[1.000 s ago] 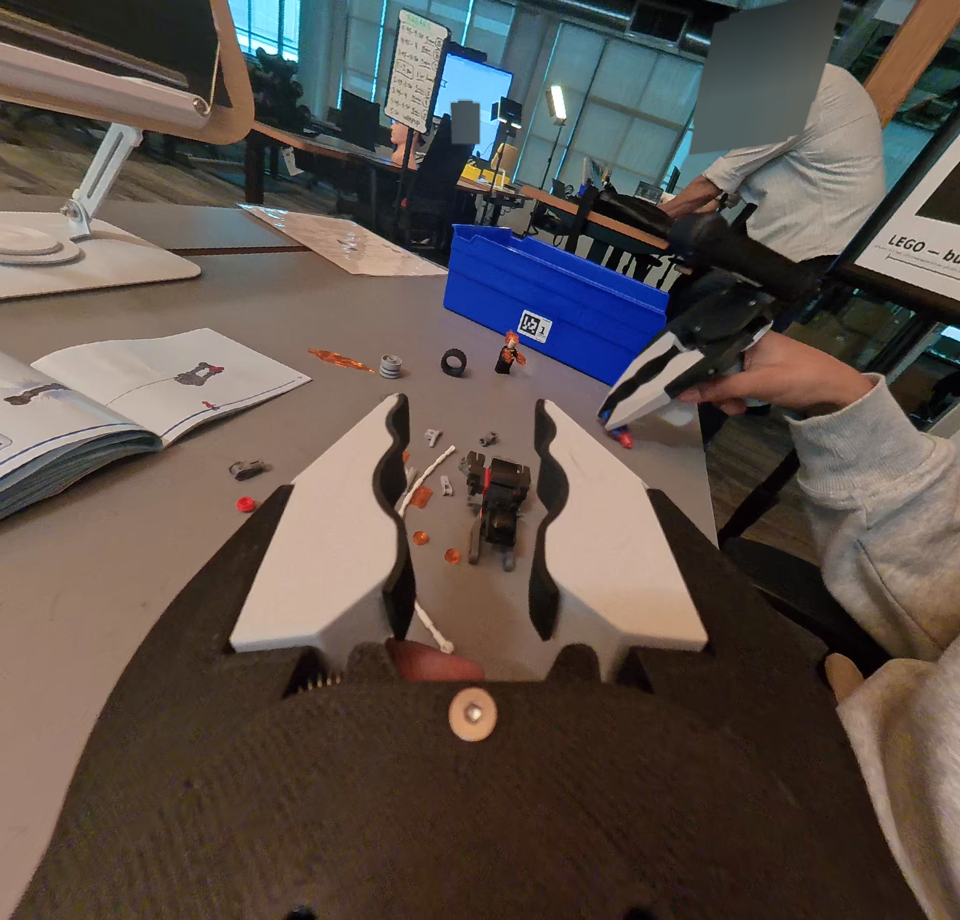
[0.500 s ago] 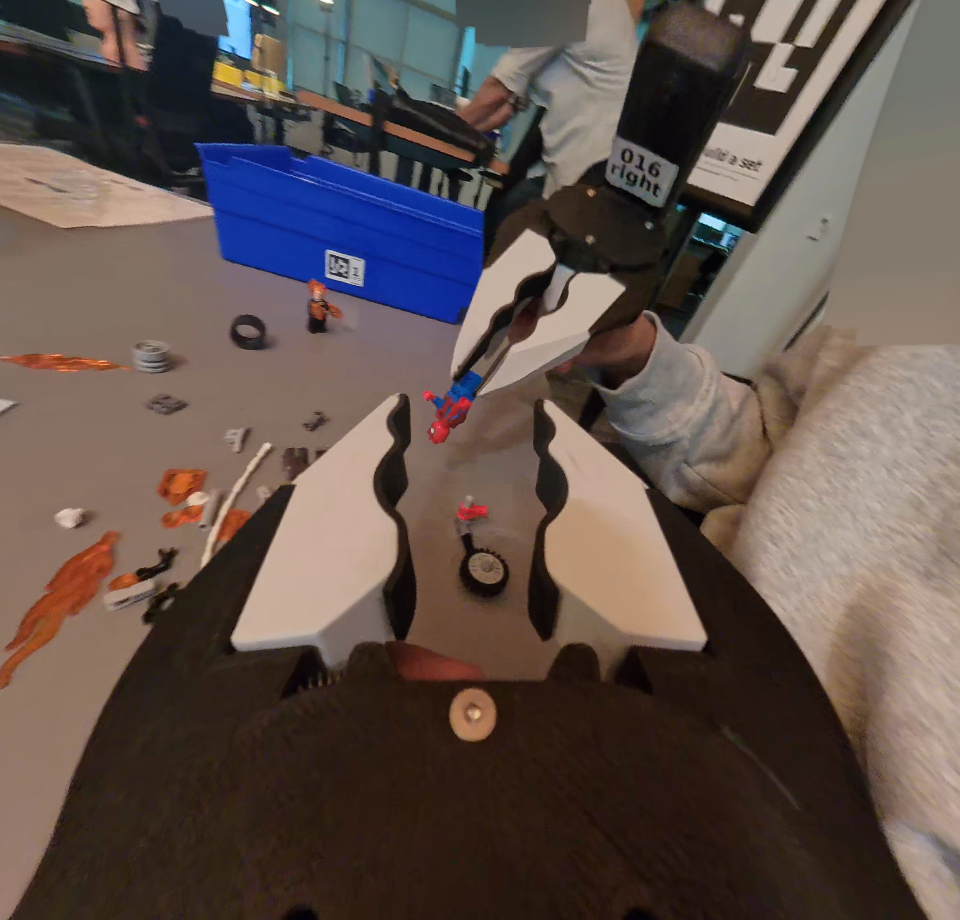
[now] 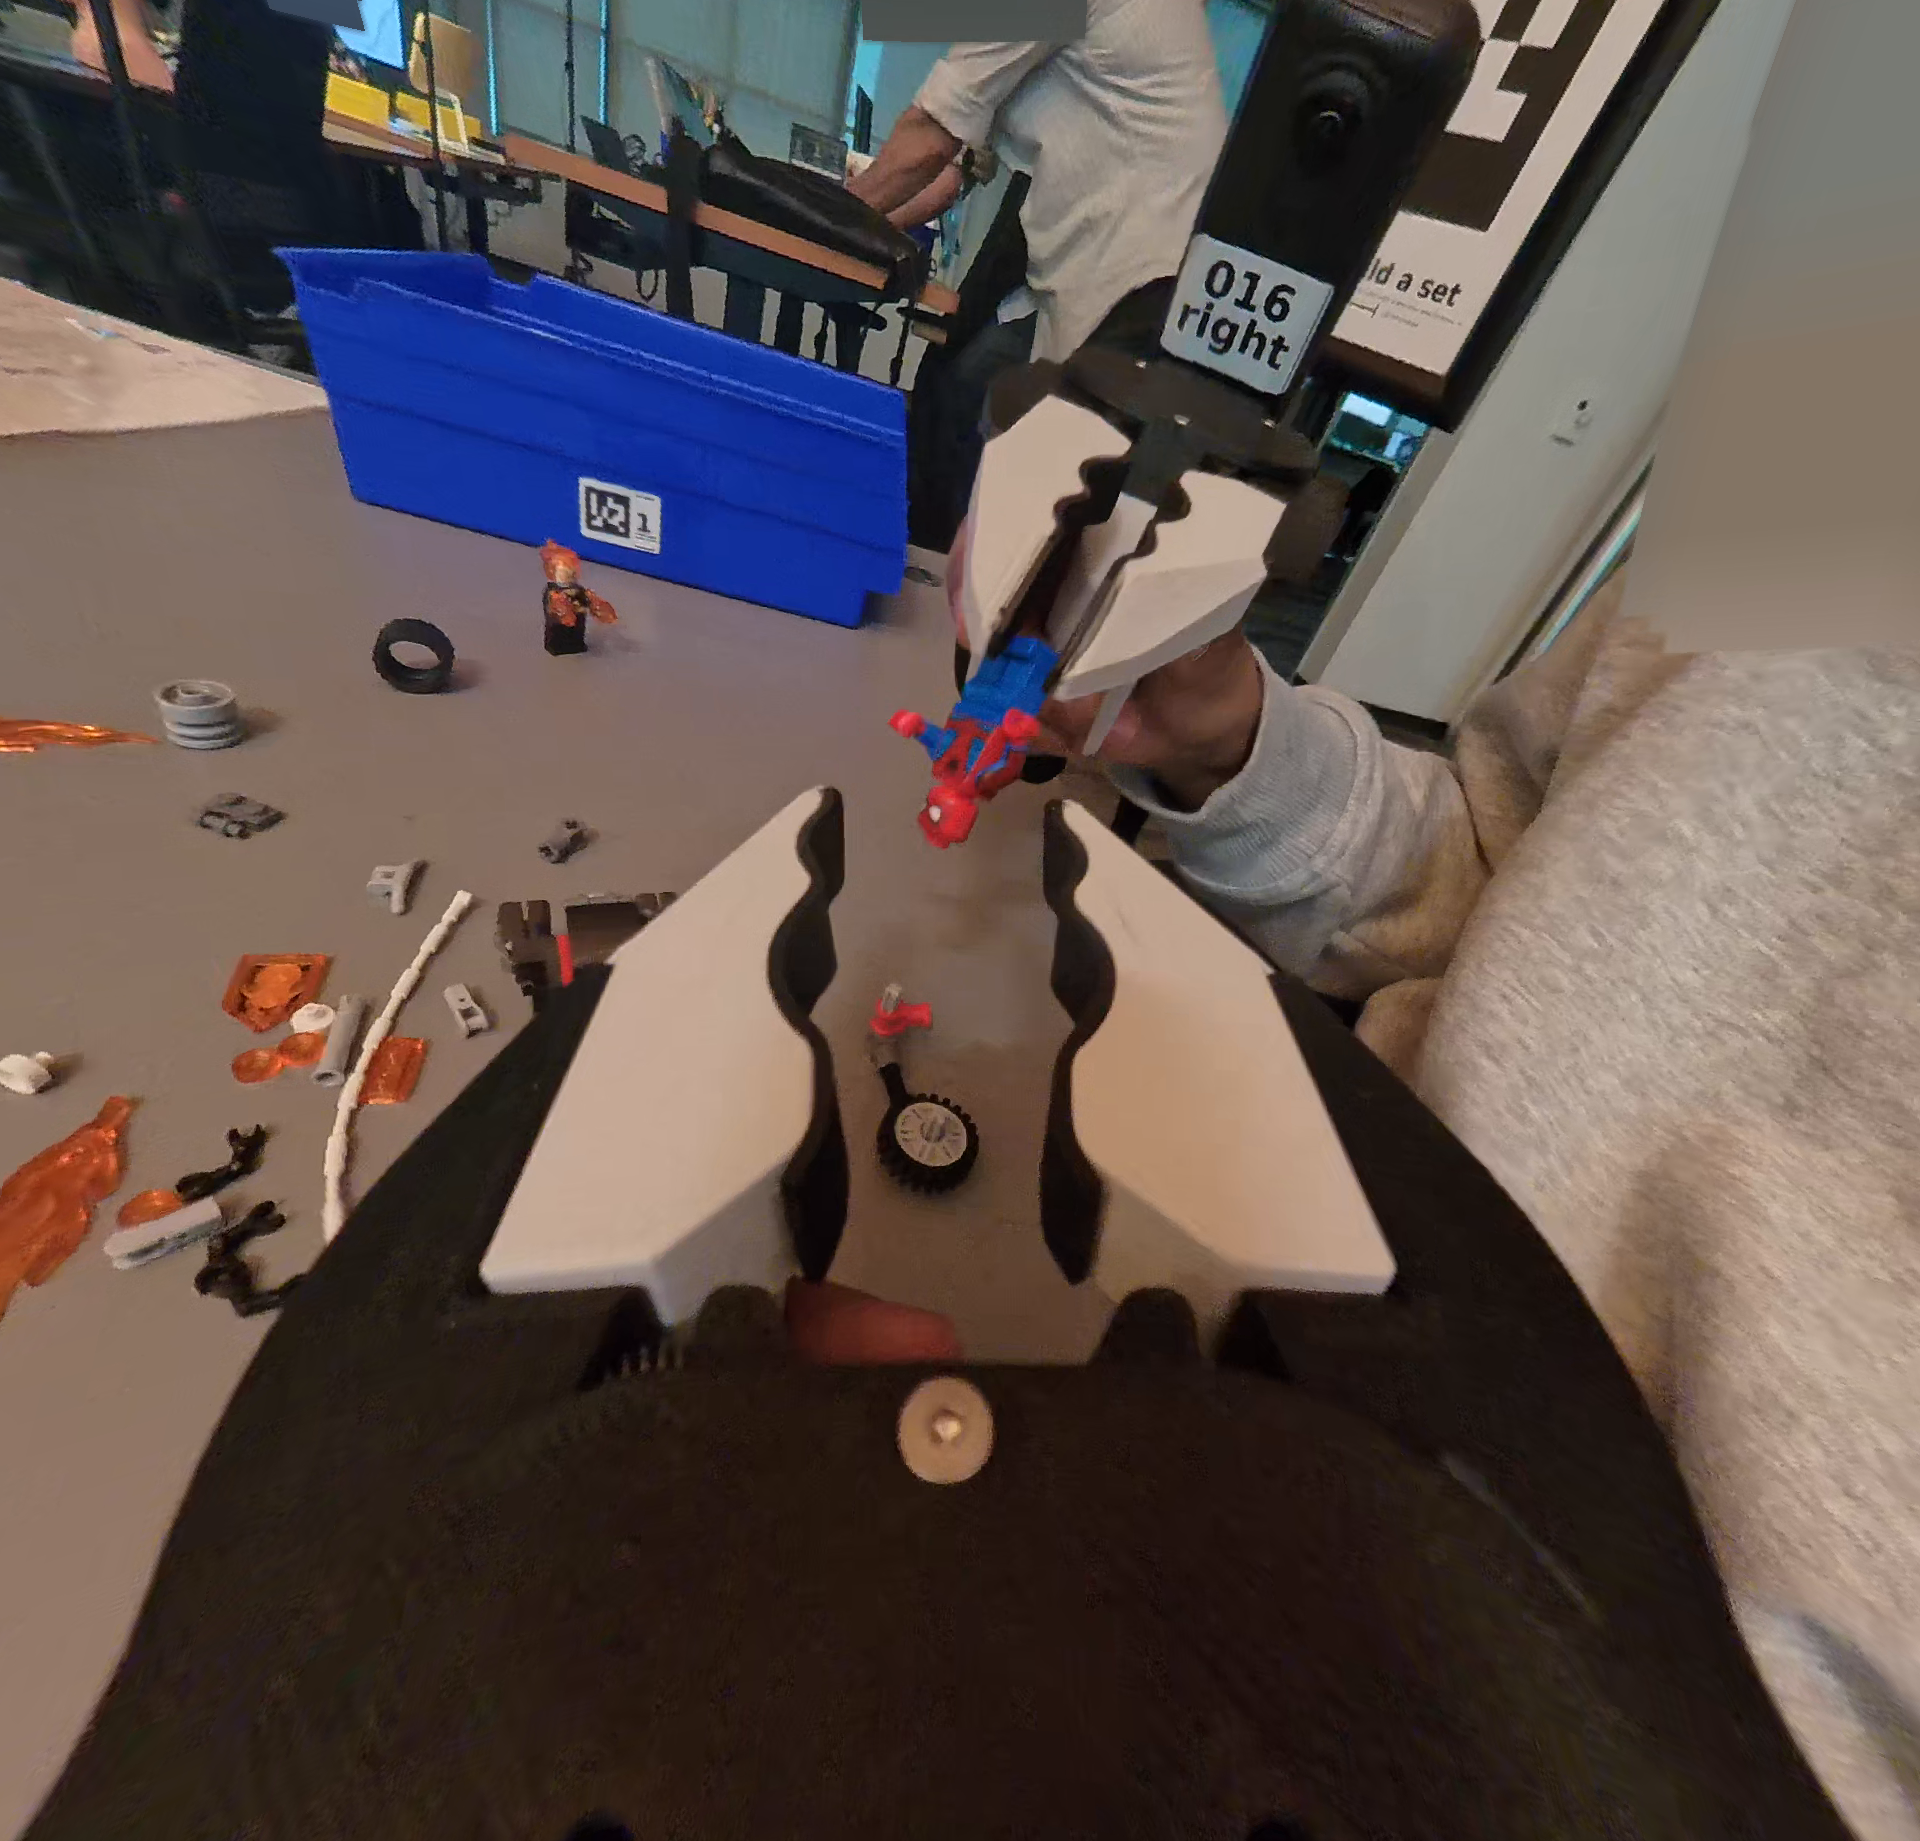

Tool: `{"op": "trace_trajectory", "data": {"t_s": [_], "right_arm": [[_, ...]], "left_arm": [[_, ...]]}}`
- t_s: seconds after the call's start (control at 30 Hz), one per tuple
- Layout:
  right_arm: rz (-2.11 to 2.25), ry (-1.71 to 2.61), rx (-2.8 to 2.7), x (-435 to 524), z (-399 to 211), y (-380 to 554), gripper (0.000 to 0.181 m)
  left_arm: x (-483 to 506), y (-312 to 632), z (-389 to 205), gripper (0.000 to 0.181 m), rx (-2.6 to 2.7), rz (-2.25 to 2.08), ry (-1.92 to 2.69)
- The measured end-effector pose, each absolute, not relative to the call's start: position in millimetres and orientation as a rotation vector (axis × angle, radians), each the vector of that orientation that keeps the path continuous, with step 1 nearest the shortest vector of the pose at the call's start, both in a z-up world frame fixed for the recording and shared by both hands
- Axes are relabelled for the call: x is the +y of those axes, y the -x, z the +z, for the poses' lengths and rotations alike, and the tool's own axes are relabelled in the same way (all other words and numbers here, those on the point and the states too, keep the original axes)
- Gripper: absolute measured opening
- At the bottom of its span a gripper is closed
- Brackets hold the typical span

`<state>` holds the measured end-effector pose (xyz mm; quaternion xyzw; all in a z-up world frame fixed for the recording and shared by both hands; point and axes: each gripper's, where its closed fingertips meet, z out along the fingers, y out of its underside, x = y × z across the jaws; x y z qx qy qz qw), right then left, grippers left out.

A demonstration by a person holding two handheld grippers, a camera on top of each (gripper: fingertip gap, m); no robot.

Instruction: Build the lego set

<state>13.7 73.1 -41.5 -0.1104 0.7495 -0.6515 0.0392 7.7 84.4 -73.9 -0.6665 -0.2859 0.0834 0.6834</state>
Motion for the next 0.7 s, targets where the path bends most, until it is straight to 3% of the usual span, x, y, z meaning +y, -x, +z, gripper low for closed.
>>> {"op": "trace_trajectory", "data": {"t_s": [0.2,0.7], "right_arm": [[-2.034,0.362,2.285,68.7,-39.6,-19.2,0.007],[-1.834,0.34,2.285,83.0,-57.6,-12.3,0.006]], "left_arm": [[88.2,-8.6,-77.0,0.01,-0.629,0.236,1.545],[84.4,-7.8,-71.9,0.009,-0.604,0.298,1.526]]}}
